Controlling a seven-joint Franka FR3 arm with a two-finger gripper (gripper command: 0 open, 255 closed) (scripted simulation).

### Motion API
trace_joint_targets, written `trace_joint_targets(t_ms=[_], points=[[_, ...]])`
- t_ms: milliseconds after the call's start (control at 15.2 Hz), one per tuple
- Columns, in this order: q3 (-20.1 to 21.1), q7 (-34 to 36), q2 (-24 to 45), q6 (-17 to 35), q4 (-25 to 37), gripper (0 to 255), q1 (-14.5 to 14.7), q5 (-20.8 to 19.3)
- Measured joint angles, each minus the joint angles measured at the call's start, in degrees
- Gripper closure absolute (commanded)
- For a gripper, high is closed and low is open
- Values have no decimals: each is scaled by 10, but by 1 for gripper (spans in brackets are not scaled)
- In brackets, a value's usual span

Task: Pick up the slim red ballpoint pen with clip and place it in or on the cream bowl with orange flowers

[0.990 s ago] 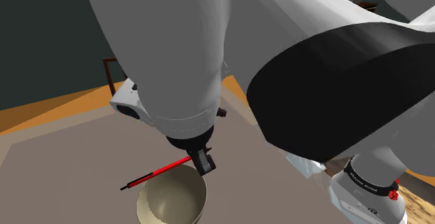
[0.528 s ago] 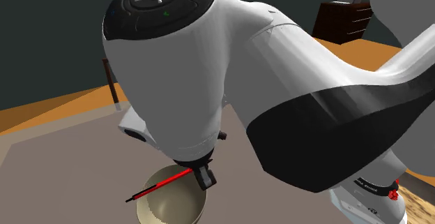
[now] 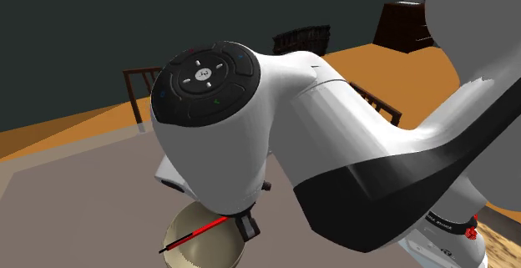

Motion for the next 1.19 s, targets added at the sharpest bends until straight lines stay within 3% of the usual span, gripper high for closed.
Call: trace_joint_targets(t_ms=[462,528,924,1188], points=[[0,5,5,10,-7,255,0,-4],[0,5,5,10,-7,0,0,-4],[0,5,5,10,-7,0,0,-4],[7,-4,-7,-40,34,0,7,10]])
